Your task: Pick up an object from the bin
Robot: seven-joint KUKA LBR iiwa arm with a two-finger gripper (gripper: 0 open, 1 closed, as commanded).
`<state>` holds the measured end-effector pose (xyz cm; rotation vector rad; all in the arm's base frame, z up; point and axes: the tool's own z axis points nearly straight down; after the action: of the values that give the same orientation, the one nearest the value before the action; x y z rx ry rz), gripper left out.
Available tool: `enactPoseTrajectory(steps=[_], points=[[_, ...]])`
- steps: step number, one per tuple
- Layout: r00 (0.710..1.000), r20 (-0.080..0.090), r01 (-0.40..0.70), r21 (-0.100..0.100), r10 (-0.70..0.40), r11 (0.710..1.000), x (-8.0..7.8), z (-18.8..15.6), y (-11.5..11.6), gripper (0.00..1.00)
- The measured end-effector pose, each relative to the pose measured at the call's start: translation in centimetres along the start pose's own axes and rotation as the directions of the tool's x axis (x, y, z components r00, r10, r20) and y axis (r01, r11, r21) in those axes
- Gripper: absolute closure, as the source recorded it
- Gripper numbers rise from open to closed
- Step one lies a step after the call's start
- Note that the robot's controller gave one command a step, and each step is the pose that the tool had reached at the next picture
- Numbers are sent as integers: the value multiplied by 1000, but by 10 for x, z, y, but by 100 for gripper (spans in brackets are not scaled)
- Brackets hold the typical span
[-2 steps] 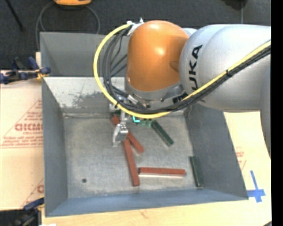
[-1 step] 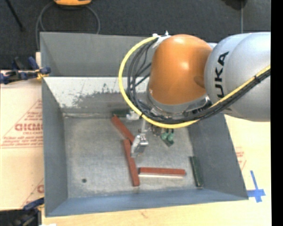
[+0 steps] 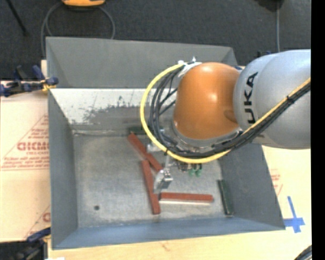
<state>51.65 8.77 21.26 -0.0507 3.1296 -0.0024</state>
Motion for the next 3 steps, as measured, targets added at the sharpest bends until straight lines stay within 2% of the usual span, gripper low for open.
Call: enactPoseTrajectory(steps=[1, 2, 3], points=[[1000, -5, 21, -4, -21, 1000, 19, 54, 7, 0], [1000, -4, 8, -3, -8, 1000, 35, 131, -94, 100], [1000, -4, 7, -3, -7, 1000, 35, 131, -94, 100]])
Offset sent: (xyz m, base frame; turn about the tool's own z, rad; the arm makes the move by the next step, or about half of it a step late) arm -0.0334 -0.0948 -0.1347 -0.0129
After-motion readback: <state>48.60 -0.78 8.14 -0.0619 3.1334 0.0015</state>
